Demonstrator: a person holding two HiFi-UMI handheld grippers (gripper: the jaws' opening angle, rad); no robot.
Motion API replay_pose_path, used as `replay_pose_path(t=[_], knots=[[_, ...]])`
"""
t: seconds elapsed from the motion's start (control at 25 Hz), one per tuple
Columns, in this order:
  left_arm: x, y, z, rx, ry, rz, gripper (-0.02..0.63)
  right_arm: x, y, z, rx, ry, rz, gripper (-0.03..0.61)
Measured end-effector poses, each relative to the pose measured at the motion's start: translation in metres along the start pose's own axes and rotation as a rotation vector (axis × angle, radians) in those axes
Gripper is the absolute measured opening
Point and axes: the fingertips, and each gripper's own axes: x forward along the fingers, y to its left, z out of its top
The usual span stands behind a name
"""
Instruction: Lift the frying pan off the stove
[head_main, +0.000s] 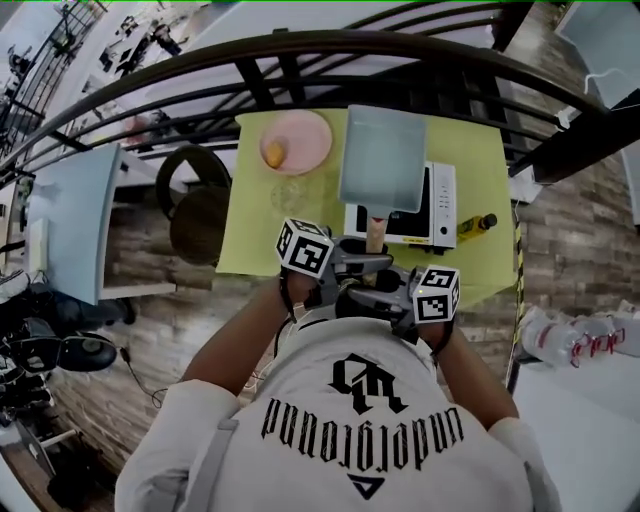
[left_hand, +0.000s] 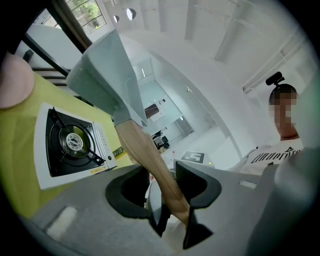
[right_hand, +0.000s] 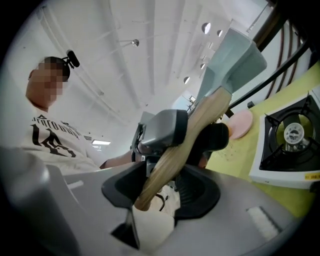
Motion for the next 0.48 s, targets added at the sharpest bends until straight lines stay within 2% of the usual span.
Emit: replay_pose_path(t=[0.48], knots=[[-0.009, -0.038, -0.005, 0.043, -0.012, -0.007, 0.181, 0.002, 0.038, 0.000, -0.057, -0.011, -0.008, 0.186]])
